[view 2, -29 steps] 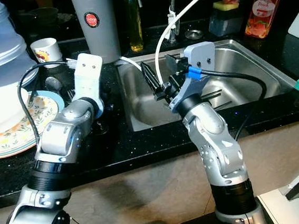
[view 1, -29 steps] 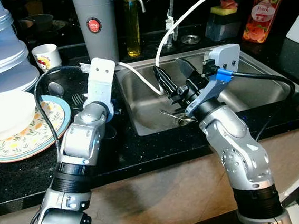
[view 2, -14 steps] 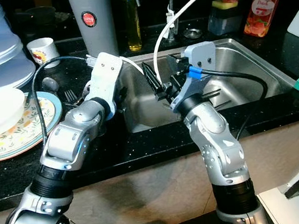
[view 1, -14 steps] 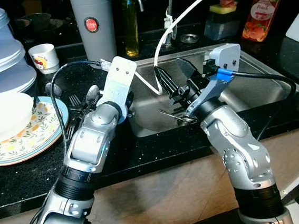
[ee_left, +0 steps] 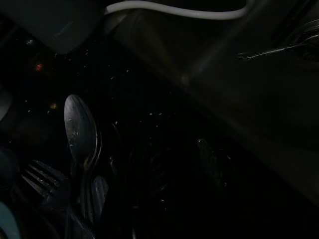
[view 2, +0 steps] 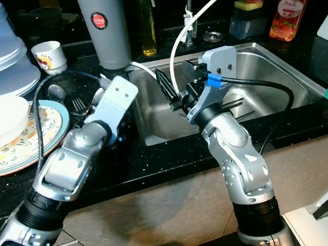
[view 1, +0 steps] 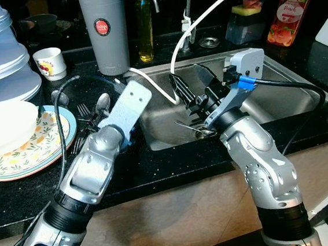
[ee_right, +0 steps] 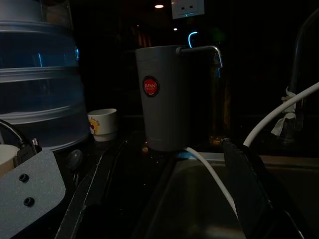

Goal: Kitchen organization

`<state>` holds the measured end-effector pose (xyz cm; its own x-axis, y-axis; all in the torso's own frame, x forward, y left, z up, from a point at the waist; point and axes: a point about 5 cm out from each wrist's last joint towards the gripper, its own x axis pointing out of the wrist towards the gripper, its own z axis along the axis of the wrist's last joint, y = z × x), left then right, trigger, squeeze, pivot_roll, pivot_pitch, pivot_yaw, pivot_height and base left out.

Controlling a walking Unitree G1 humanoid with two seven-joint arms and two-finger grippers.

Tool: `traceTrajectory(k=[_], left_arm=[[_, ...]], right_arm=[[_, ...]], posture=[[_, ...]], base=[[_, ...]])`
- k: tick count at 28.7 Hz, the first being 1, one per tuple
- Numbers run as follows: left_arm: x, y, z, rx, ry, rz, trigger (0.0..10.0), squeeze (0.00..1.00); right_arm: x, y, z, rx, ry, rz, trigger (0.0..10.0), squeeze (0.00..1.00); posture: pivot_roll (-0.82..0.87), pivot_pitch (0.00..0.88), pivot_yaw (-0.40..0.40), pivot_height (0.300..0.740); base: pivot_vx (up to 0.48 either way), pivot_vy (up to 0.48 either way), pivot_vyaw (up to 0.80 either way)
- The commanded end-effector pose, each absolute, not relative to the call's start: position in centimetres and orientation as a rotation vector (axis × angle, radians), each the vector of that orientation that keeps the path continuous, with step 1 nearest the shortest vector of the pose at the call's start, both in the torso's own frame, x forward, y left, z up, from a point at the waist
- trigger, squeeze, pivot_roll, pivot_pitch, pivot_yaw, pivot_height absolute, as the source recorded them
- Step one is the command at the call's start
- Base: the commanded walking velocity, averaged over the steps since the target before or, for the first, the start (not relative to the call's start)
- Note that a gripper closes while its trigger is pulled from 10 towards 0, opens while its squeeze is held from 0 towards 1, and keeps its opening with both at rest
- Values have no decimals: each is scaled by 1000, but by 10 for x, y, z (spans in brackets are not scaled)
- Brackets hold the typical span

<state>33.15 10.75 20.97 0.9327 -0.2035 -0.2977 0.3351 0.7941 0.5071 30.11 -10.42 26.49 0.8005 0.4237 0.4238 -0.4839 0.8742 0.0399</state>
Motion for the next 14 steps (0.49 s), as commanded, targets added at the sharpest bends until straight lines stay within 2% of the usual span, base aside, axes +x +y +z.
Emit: traceTrajectory(k=[1, 3, 4, 5, 6, 7, 14], left_arm=[[333, 113, 197, 619, 287, -283, 10000, 0], [334, 114, 196, 621, 291, -276, 10000, 0], [336, 117, 194, 636, 292, -257, 7922, 0], [336, 117, 194, 641, 292, -256, 3490, 0], [336, 117, 194, 643, 290, -252, 706, 0], [337, 117, 194, 645, 289, -250, 0, 0], [340, 117, 204, 651, 228, -217, 0, 0]], right_arm=[[301, -105, 267, 143, -421, 489, 10000, 0], [301, -105, 267, 142, -421, 488, 10000, 0], [301, -106, 268, 141, -424, 484, 10000, 0], [301, -107, 268, 141, -424, 483, 10000, 0], [301, -107, 268, 141, -425, 482, 10000, 0], [301, -107, 268, 140, -425, 481, 10000, 0], [301, -107, 268, 141, -427, 480, 10000, 0]], posture=[[12, 0, -10, 740], [12, 0, -10, 740], [2, 0, -10, 740], [2, 0, -10, 740], [2, 0, -10, 740], [2, 0, -10, 740], [3, 0, -9, 740]], base=[[0, 0, 0], [0, 0, 0], [0, 0, 0], [0, 0, 0], [0, 0, 0], [0, 0, 0], [0, 0, 0]])
